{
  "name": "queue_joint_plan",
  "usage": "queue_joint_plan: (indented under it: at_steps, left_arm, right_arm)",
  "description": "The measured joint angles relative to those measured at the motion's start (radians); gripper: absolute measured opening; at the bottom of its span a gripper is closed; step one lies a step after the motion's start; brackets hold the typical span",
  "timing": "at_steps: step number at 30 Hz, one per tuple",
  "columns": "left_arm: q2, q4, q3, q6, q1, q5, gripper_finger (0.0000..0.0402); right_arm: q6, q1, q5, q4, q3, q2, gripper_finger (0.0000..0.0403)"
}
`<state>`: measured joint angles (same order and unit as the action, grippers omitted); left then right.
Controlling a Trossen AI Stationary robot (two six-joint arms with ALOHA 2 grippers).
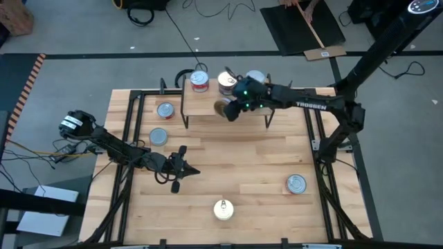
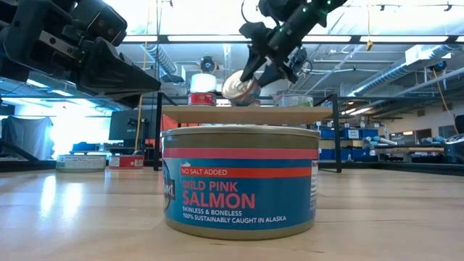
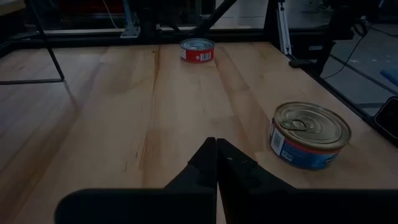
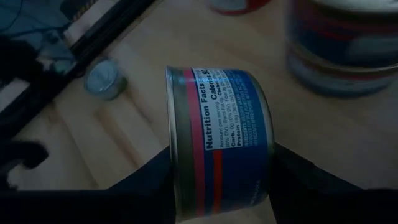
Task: Stack canned seafood by type on shelf
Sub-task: Put the blue pink tuna can on the shelf aligned with the other blue pink tuna can
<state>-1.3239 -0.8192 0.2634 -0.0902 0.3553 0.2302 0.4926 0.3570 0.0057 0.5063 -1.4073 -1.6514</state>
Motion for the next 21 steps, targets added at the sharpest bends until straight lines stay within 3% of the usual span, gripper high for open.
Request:
queue_joint_plan:
  at_steps: [17, 21]
  left_arm:
    - [0.000, 0.001, 0.000, -0.012, 0.000, -0.001, 0.0007]
    - [0.000, 0.001, 0.000, -0.016, 0.000, -0.001, 0.0007]
  right_arm:
    - [0.058, 0.071, -0.050, -0.003, 0.000, 0.000, 0.0189]
    - [0.089, 0.076, -0.020, -0.006, -0.001, 0.000, 0.0243]
